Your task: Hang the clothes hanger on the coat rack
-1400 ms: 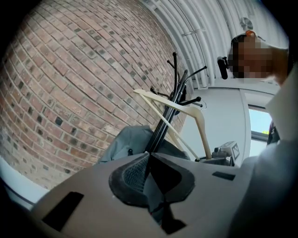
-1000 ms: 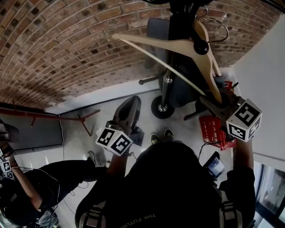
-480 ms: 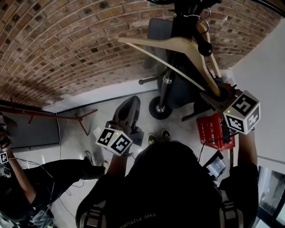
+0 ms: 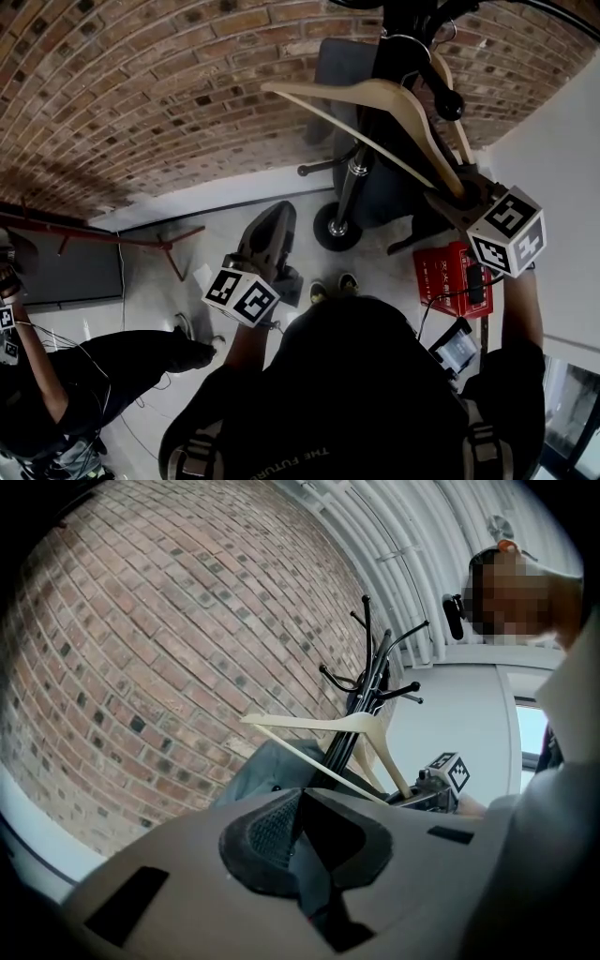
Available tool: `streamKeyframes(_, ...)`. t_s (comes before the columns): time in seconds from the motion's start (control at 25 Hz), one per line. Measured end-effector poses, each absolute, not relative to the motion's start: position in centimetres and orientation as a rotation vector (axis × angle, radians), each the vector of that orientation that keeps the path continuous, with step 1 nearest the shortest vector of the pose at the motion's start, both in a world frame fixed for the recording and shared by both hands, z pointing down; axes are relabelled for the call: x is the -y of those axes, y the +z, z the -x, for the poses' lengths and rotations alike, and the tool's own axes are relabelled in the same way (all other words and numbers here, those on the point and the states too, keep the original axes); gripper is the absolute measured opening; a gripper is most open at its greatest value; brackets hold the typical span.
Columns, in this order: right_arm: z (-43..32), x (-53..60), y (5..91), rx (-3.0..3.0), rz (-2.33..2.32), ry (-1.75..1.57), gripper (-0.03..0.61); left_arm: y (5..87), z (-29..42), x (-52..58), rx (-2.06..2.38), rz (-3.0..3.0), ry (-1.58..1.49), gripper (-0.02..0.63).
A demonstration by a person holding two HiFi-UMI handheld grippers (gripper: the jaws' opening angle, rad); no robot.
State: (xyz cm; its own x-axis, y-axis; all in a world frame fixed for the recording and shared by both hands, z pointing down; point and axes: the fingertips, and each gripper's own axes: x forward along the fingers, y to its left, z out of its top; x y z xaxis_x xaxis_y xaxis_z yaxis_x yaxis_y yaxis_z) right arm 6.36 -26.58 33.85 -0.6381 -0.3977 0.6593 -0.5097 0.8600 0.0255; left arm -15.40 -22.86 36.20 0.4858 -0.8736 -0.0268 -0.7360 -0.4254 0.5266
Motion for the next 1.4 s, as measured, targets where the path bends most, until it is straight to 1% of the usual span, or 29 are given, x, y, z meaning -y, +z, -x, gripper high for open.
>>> streamKeyframes(0.68, -5.8, 28.0, 34.5, 2.372, -0.716, 0.174, 0.046, 36.1, 15.6, 23.1, 1.338, -2.287, -0.409, 0.025)
streamKeyframes(1.24, -4.9, 27.4, 33.0, 2.459, -0.780, 0.127, 0.047, 35.5, 15.7, 22.5, 1.343, -2.299, -0.401, 0.025)
streamKeyframes(1.32, -4.8, 27.3, 32.7, 2.472, -0.789, 0.118, 0.059, 35.5, 15.7, 22.3, 1.343, -2.299, -0.398, 0.025)
streamKeyframes(1.4, -4.8, 27.2, 32.3, 2.490, -0.804, 0.106, 0.094, 35.5, 15.6, 22.2, 1.343, -2.299, -0.397, 0.025)
